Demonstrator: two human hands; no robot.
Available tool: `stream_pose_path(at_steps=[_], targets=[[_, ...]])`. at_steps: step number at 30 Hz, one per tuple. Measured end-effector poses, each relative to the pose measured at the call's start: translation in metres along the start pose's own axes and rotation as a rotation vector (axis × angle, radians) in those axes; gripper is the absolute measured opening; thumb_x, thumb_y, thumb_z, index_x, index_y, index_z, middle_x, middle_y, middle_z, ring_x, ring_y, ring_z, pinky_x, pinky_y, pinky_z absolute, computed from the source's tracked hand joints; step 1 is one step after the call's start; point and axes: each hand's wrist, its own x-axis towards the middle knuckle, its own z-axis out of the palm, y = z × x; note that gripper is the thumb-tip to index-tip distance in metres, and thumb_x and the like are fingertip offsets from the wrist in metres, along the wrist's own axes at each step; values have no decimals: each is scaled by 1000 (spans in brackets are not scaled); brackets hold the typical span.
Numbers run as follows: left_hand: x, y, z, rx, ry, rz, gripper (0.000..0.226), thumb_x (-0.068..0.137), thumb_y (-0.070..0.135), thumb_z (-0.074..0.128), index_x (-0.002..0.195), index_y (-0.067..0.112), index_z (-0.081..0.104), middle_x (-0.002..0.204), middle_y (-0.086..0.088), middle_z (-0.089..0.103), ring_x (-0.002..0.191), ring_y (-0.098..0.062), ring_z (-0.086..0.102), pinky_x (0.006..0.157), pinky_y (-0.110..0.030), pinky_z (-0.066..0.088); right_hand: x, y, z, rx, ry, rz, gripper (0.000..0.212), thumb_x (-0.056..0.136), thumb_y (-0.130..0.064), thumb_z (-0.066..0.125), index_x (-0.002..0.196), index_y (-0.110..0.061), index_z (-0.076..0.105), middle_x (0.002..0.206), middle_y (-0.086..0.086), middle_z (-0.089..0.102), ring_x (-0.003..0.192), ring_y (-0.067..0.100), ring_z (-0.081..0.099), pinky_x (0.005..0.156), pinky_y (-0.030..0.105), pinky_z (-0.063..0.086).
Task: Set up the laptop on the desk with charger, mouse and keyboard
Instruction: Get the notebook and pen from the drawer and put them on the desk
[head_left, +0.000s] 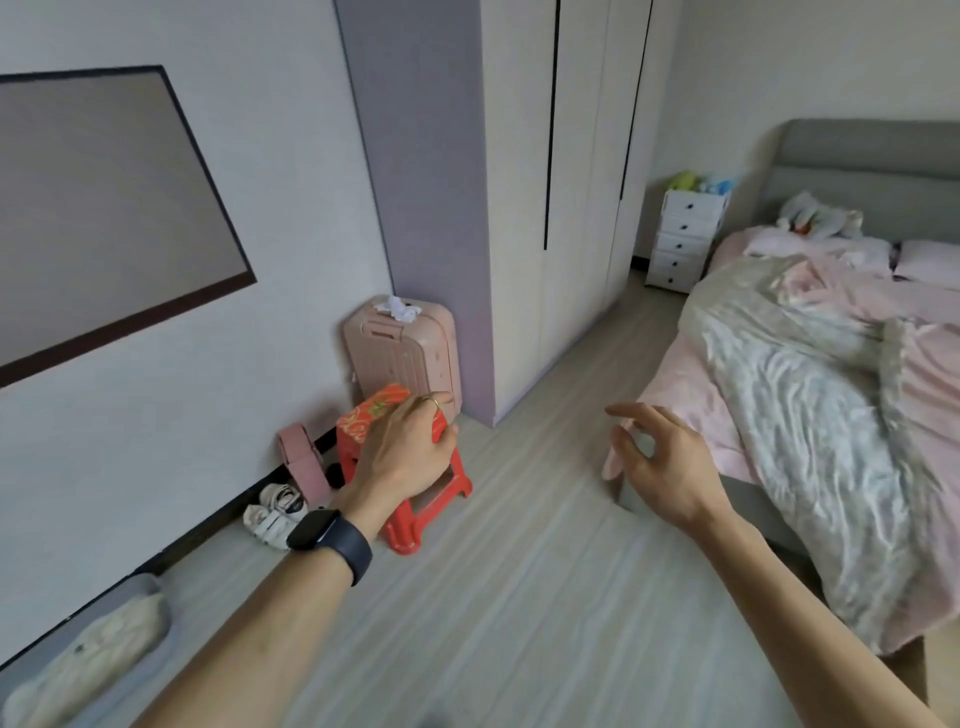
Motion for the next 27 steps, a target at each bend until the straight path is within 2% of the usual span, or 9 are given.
stream_pose_path(at_steps=[5,9,12,17,21,25,27], targets=[[130,-20,49,-22,-52,26,44,94,33,53,138,27,53,132,-5,60,121,-28,56,98,-38,46,107,43,47,9,-9,46,28,94,-24,62,121,-29,67,118,-3,65,110,21,64,97,43,53],[241,-30,86,-40,-108,62,44,94,34,52,138,28,51,132,-4,59,121,-28,55,100,-40,45,196,74,73,-64,-26,117,29,94,-24,63,122,-29,68,120,-2,66,97,19,65,85,29,48],[323,-27,112,-40,-177,73,44,95,34,51,139,29,50,133,-3,58,122,-28,54,100,-40,44,263,98,81,-108,-18,175,29,95,-28,62,123,-32,66,123,-2,65,106,21,61,86,29,43],[449,-1,168,-65,-249,178,41,96,37,49,137,31,52,135,2,58,122,-24,55,101,-40,44,362,155,78,-143,103,254,29,95,-30,61,123,-35,66,126,-5,65,115,22,58,90,30,44],[560,30,209,-84,-235,234,39,96,36,49,135,32,55,135,7,58,123,-19,54,103,-37,43,464,214,72,-125,177,290,28,96,-29,60,123,-34,66,128,-5,64,117,24,58,94,32,45],[675,68,248,-91,-247,234,38,97,35,49,134,32,56,136,8,58,124,-17,53,105,-35,41,575,270,57,-98,154,290,29,97,-30,59,126,-32,65,129,-2,63,118,24,58,97,34,46],[718,81,259,-117,-240,220,37,97,34,49,133,33,56,136,9,58,124,-16,53,105,-34,42,619,286,50,-98,147,279,29,98,-29,59,126,-30,66,129,-2,63,117,24,58,93,29,43]])
